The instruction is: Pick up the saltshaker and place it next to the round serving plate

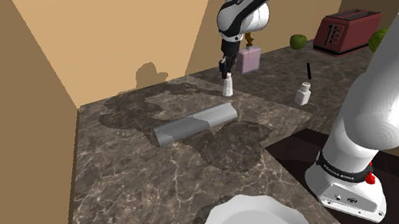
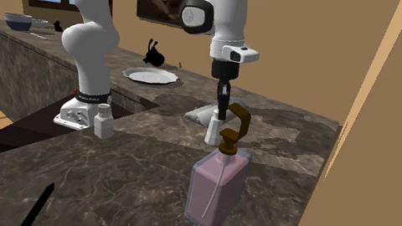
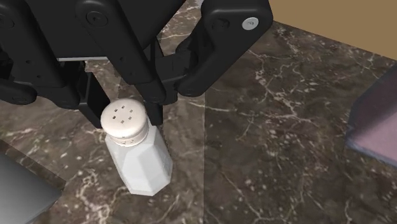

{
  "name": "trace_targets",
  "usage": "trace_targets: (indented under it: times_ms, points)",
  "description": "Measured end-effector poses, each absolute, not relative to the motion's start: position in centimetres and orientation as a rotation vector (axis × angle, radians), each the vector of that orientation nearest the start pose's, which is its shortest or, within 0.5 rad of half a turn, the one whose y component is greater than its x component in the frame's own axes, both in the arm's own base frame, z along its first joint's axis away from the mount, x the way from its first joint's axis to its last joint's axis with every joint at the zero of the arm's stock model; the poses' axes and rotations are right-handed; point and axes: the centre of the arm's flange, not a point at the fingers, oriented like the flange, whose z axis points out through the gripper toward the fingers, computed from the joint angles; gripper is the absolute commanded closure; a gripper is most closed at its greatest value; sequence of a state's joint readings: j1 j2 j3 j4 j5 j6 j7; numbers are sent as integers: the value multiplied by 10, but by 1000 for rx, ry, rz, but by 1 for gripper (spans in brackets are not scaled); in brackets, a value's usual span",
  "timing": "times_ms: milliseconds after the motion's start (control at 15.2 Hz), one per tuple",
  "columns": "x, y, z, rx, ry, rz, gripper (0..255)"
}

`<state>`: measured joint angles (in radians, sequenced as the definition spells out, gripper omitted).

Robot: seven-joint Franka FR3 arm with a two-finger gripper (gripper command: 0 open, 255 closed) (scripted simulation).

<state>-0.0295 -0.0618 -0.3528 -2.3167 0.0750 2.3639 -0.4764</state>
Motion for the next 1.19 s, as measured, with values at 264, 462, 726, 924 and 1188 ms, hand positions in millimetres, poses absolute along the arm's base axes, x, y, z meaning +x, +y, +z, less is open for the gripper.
trace_targets:
  times_ms: [264,462,726,924,1188]
  points:
    - [475,-191,376,-3109,-66,-198,255]
    - [475,-191,376,-3109,-66,-198,255]
    - [476,-192,393,-3109,-66,-197,255]
    - [476,-191,407,-3108,-66,-197,255]
    - [476,-191,428,-3108,-66,-197,255]
